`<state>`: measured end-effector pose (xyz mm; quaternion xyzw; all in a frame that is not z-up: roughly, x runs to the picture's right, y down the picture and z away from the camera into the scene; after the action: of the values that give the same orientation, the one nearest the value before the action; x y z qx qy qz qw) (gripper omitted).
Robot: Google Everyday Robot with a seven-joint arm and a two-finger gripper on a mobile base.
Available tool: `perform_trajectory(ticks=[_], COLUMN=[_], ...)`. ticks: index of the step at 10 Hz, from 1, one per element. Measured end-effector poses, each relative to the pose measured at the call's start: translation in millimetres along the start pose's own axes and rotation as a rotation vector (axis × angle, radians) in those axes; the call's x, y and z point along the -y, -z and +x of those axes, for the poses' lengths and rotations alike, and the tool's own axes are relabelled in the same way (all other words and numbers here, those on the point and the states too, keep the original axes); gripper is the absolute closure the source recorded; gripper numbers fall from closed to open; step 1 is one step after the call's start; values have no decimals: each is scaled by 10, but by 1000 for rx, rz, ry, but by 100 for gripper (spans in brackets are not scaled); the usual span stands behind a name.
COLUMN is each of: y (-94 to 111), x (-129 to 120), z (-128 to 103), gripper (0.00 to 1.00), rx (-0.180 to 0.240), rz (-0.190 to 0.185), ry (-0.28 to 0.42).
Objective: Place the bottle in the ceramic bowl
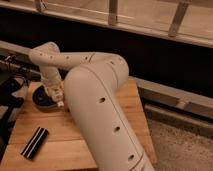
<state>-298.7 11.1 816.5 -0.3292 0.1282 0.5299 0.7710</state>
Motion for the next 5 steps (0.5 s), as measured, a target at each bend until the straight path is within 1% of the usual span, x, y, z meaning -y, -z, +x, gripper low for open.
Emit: perform_trajectory(ticks=[1,2,3,4,5], y=[29,59,89,107,84], x=[-56,-148,-217,-213,-212], z=[-99,-234,-311,-343,-348], gripper=[53,65,77,85,89], rx=[29,70,105,118,110], rz=[-15,-40,-69,-81,-86], ry=[14,36,59,71,71])
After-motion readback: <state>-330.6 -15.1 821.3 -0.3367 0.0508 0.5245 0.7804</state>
